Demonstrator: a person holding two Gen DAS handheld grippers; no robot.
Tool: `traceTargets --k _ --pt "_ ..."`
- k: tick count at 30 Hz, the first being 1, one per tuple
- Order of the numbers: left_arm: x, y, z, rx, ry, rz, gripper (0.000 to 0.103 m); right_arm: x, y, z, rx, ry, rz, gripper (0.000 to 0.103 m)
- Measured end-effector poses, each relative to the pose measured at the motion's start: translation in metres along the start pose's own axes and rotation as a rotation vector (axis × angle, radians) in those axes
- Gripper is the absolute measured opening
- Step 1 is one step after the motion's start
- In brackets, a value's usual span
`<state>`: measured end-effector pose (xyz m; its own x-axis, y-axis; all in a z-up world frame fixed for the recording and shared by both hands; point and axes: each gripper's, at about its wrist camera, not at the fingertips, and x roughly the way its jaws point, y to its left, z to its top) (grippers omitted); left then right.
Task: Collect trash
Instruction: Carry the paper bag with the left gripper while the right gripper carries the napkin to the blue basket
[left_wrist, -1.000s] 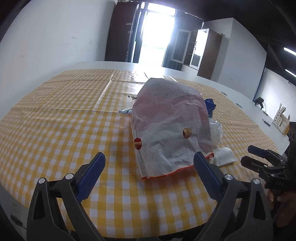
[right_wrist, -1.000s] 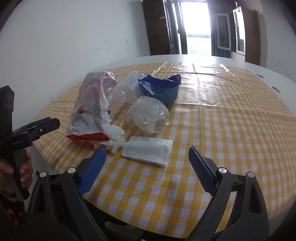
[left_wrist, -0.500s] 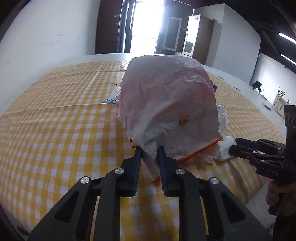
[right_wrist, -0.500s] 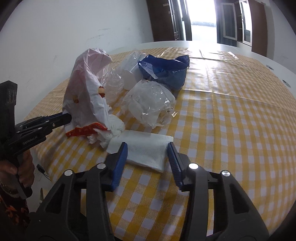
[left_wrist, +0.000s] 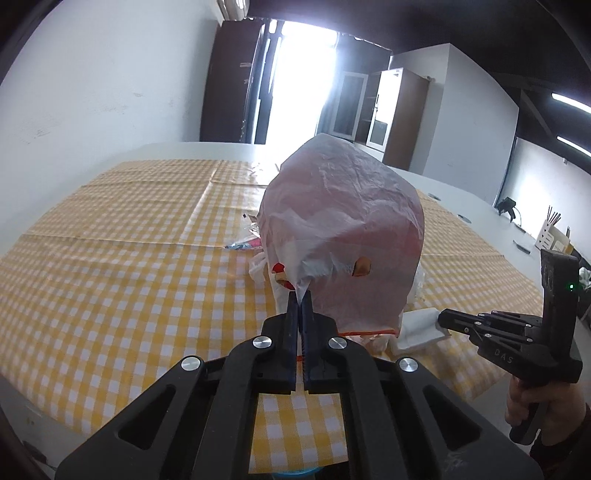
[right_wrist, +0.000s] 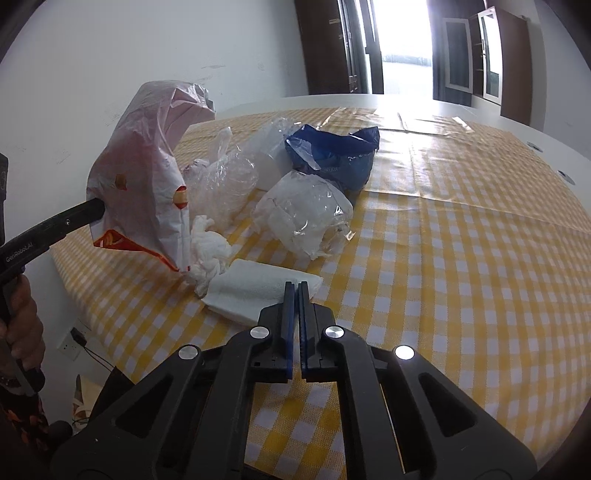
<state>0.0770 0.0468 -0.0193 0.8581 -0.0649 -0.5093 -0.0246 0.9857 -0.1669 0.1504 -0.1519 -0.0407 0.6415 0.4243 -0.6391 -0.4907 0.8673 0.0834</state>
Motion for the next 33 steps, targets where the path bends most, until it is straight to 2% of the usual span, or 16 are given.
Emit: traceTargets --k 8,14,23,29,33 --pt "-0.044 0.001 0.001 -0.018 -0.065 0.022 0.001 -0.033 0.01 -0.001 -0.015 -0.058 0.015 0.001" --pt "-0.077 -0.005 -0.014 0.015 -0.079 0.024 0.001 -0.071 0.022 -0.012 -0.049 -0.094 0.032 0.001" --pt "-0.117 -0.003 -0.058 0.03 -0.03 0.021 0.0 -0.102 0.037 -0.052 -0.071 -0.077 0.047 0.001" --pt "-0.137 0.0 -0.094 0.033 0.045 -0.005 0.0 -0.108 0.046 -0.087 -0.086 -0.034 0.054 0.001" --pt "-0.145 -0.004 -0.117 0.063 0.099 0.005 0.0 -0.103 0.048 -0.111 -0.089 0.012 0.069 0.001"
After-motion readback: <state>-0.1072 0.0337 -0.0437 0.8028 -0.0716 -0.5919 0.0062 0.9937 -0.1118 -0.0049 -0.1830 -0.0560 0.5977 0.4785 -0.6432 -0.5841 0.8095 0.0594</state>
